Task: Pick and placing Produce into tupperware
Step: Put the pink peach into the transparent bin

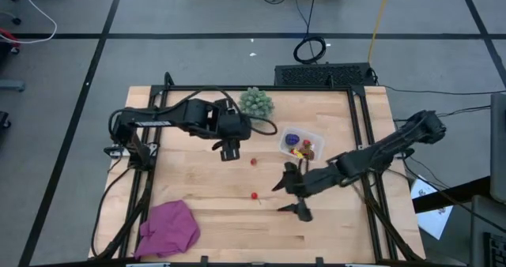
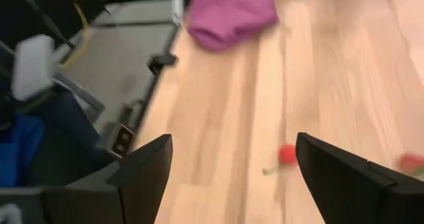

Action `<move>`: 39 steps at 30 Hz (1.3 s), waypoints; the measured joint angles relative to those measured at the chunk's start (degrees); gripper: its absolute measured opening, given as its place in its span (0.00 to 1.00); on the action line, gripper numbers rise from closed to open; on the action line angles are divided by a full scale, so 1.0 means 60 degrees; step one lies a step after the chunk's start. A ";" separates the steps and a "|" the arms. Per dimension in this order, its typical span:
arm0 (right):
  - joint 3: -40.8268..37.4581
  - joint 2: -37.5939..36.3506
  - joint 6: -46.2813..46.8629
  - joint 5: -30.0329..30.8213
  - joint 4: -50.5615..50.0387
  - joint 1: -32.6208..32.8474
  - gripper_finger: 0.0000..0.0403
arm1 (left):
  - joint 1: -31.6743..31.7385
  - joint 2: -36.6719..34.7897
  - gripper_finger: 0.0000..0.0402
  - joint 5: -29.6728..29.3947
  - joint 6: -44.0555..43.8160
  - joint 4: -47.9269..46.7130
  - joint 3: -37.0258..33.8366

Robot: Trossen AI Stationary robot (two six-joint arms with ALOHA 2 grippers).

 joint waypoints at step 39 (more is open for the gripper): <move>0.0007 0.1441 0.2273 -0.1501 -0.5392 -0.1160 0.77 | 0.1115 -0.2371 0.64 0.0044 -0.0026 0.0247 0.0004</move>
